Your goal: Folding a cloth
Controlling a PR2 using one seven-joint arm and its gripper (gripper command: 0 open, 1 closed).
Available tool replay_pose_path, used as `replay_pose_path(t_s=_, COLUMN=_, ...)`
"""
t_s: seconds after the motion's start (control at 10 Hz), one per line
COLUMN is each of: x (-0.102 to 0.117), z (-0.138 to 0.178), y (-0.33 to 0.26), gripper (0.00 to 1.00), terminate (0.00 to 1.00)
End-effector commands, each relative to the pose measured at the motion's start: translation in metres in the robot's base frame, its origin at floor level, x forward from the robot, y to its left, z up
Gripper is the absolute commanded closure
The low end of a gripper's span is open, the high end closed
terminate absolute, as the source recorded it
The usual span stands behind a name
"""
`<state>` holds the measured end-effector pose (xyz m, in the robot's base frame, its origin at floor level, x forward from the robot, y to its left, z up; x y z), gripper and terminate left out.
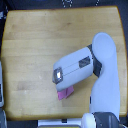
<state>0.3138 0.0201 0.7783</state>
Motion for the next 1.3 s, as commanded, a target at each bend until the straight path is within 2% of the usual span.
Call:
replay_pose_path(t_s=0.0, x=0.015, z=-0.008, y=0.011, gripper=1.0, terminate=0.0)
replay_pose_path(t_s=0.5, x=0.014, z=-0.006, y=0.013, gripper=1.0, terminate=0.0)
replay_pose_path(t_s=0.7, x=0.022, z=-0.001, y=0.02, gripper=1.0, terminate=0.0)
replay_pose_path(t_s=0.8, x=0.03, z=0.001, y=0.025, gripper=0.0, terminate=0.0)
replay_pose_path(t_s=1.2, x=0.035, z=0.006, y=0.026, gripper=0.0, terminate=0.0)
